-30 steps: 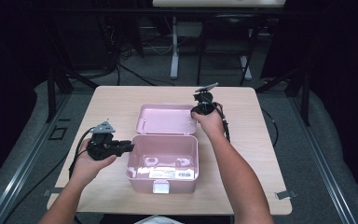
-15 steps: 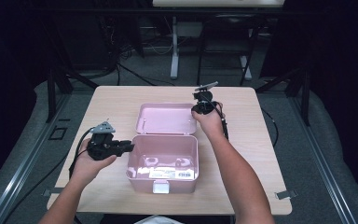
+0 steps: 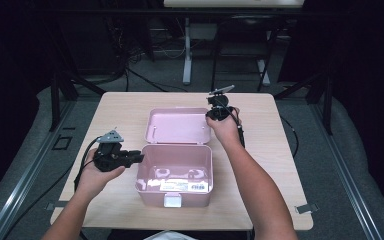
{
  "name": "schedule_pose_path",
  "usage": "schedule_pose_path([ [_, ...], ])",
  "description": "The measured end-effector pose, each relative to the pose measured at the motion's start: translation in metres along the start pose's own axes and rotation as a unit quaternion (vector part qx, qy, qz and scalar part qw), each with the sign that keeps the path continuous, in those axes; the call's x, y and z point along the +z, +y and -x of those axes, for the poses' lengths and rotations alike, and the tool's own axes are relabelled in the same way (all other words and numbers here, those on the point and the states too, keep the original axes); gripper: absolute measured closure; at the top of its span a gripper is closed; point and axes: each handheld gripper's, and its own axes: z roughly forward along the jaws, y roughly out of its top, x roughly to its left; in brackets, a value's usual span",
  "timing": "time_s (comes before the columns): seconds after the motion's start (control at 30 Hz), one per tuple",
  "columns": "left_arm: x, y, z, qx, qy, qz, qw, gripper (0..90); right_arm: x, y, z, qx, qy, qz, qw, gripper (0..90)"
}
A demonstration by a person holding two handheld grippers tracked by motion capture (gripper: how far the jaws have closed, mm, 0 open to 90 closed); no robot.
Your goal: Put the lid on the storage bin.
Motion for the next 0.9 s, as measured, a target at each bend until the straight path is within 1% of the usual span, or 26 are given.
schedule_pose_path([
  [0.03, 0.0, 0.0, 0.0, 0.0, 0.0, 0.0, 1.0, 73.8, -0.001, 0.001, -0.001, 0.0, 0.0, 0.0, 1.0, 81.2],
  [0.07, -0.001, 0.0, -0.001, 0.002, -0.007, -0.004, 1.0, 73.8, -0.002, 0.001, -0.001, 0.0, 0.0, -0.002, 1.0, 81.2],
  [0.33, -0.001, 0.0, 0.0, 0.002, -0.006, -0.004, 1.0, 73.7, -0.013, 0.004, -0.003, -0.008, -0.002, 0.009, 0.9999, 81.9],
  [0.6, -0.001, 0.0, 0.0, 0.002, -0.006, -0.004, 1.0, 73.8, -0.031, 0.005, -0.003, -0.009, 0.011, 0.032, 0.9994, 82.9],
  [0.73, -0.001, 0.0, 0.0, 0.003, -0.007, -0.004, 1.0, 73.8, -0.039, 0.004, -0.005, -0.018, 0.012, 0.043, 0.9989, 83.0],
  [0.9, 0.0, 0.0, 0.0, 0.0, -0.004, -0.001, 1.0, 73.8, -0.048, 0.006, -0.009, -0.03, 0.007, 0.047, 0.9984, 83.3],
])
